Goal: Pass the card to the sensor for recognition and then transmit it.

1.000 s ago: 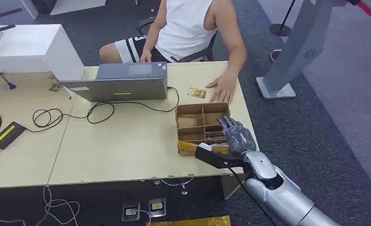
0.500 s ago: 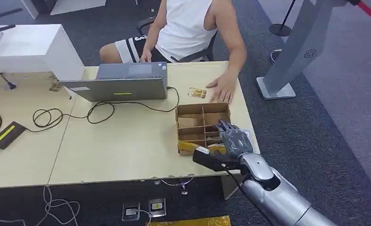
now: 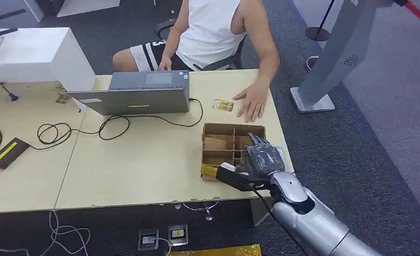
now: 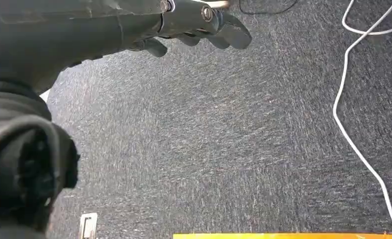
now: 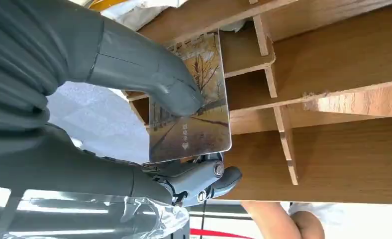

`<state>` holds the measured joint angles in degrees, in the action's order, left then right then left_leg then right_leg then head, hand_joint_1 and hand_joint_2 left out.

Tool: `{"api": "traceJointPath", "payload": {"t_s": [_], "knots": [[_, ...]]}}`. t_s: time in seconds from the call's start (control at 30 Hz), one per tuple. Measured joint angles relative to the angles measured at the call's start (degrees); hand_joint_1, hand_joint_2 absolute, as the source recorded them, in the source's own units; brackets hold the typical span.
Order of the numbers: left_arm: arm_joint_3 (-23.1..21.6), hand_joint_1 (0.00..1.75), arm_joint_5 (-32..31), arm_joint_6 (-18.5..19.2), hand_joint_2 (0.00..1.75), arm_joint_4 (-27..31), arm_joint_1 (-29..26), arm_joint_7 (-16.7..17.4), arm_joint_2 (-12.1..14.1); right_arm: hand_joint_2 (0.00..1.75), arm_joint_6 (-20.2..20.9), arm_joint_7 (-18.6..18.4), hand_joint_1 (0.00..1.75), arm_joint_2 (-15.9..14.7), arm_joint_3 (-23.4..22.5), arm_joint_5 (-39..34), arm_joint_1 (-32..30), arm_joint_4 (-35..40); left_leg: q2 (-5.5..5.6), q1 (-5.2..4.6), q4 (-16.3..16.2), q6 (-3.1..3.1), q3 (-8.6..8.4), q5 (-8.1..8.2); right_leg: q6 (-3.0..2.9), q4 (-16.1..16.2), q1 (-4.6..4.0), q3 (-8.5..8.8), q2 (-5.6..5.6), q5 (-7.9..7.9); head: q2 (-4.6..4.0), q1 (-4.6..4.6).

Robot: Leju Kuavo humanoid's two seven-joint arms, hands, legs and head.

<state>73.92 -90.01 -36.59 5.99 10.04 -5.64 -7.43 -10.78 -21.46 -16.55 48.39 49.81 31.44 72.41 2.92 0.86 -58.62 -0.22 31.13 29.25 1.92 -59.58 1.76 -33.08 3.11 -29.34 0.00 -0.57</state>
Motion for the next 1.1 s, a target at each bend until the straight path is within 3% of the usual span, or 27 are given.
{"api": "traceJointPath", "payload": {"t_s": [0.77, 1.1], "knots": [[0.0, 0.0, 0.0, 0.07, 0.0, 0.0, -0.02, -0.02, -0.17, 1.75, -2.34, -0.39, 1.75, -0.02, 0.0, -0.52, -0.15, -0.48, -0.01, 0.0, 0.0, 0.0, -0.02, 0.0, 0.0, 0.0, 0.0, 0.0, 0.01, 0.0, 0.0, -0.02], [0.0, 0.0, 0.0, 0.02, 0.0, 0.0, -0.02, 0.0, -0.31, 1.75, -6.03, -1.75, 1.75, -0.35, -1.09, 1.84, 1.23, 0.83, -0.02, 0.0, 0.0, 0.0, -0.02, 0.0, 0.0, 0.0, 0.0, -0.01, 0.02, 0.01, 0.0, 0.0]]}}
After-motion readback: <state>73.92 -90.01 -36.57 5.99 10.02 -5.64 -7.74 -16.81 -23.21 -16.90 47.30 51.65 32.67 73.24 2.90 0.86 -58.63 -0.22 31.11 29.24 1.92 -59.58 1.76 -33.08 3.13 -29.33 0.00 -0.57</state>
